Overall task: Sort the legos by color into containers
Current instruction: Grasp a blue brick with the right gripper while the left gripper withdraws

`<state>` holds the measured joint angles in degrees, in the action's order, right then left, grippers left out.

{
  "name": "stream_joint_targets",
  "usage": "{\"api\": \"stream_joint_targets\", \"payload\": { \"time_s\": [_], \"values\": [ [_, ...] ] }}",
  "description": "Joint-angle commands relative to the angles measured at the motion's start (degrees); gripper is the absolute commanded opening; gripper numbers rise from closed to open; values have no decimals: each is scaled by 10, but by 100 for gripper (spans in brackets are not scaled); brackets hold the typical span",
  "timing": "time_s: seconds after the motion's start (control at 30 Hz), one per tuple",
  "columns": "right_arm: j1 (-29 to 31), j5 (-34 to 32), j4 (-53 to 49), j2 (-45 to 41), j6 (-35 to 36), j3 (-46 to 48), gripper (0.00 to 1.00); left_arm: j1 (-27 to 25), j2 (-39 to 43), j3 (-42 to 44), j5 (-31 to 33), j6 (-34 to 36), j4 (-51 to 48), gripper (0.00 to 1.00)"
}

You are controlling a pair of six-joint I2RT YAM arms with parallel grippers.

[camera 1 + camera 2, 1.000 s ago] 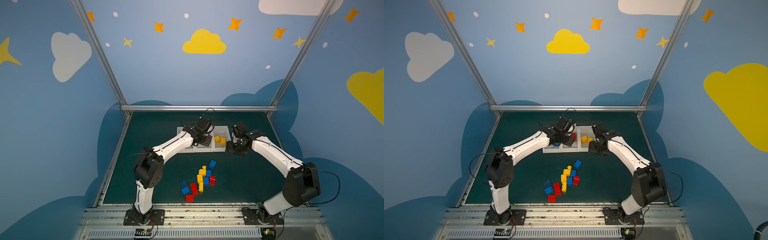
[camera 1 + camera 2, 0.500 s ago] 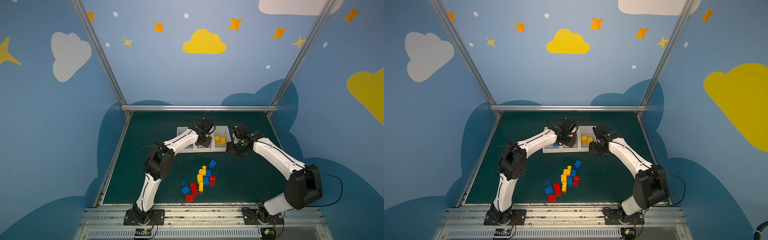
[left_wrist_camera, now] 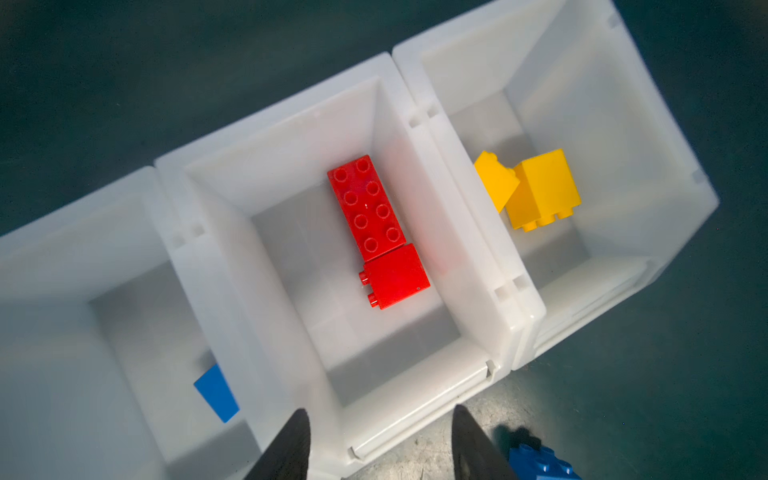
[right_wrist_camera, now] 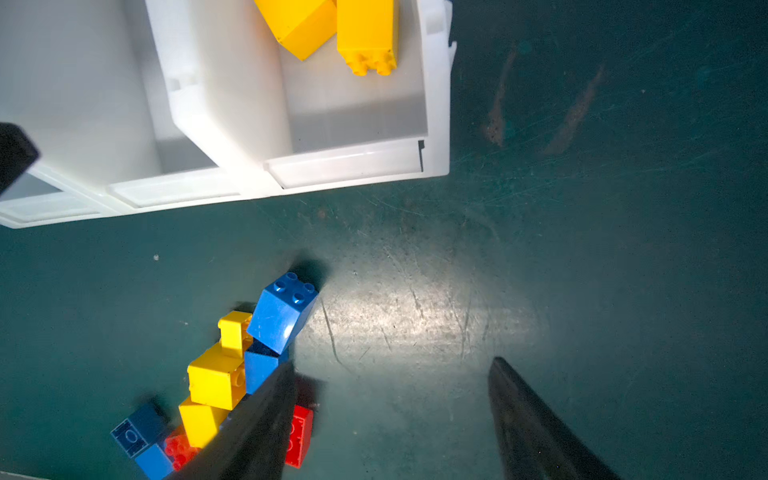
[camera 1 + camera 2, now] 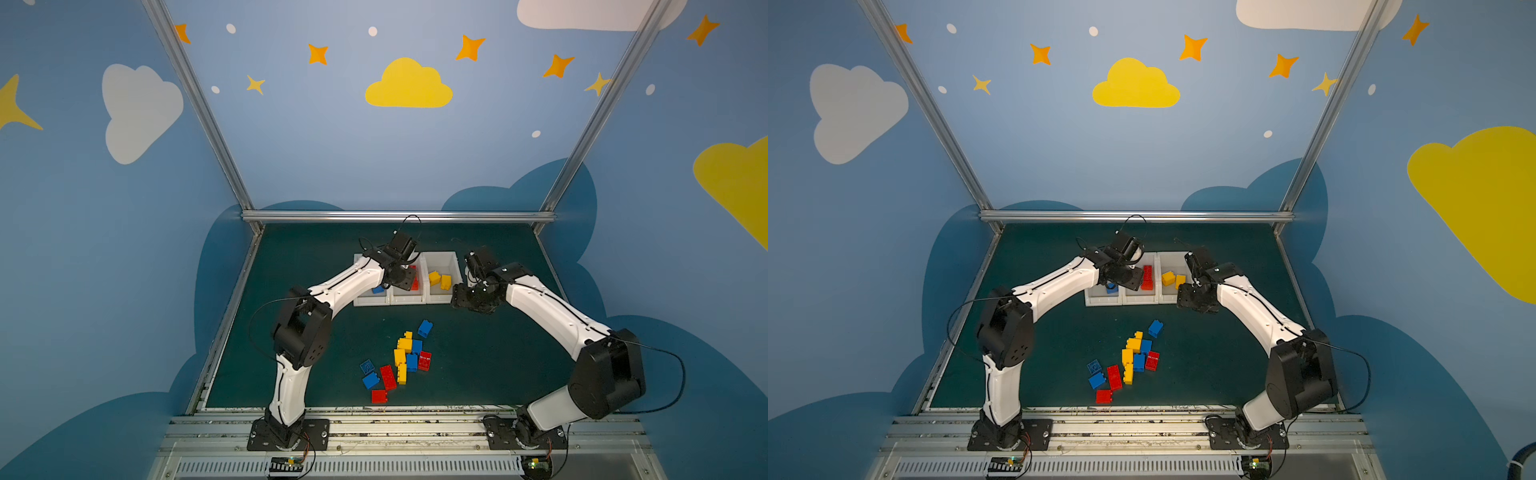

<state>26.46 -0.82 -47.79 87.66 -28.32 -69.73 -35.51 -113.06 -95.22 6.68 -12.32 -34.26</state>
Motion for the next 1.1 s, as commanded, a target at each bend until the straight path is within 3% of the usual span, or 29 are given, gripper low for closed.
{"api": "stream_joint_targets", "payload": {
  "time_s": [0.0,0.6,1.07],
  "values": [
    [14,-1,-6,19,-5,-8,74,13,53,31,-14,-14,19,56],
    [129,-44,-30,152,-31,-96,78,81,296,331,2,-88,75,60],
    [160,-54,-27,219,-42,-123,80,100,375,415,1,-119,86,61]
  ]
}}
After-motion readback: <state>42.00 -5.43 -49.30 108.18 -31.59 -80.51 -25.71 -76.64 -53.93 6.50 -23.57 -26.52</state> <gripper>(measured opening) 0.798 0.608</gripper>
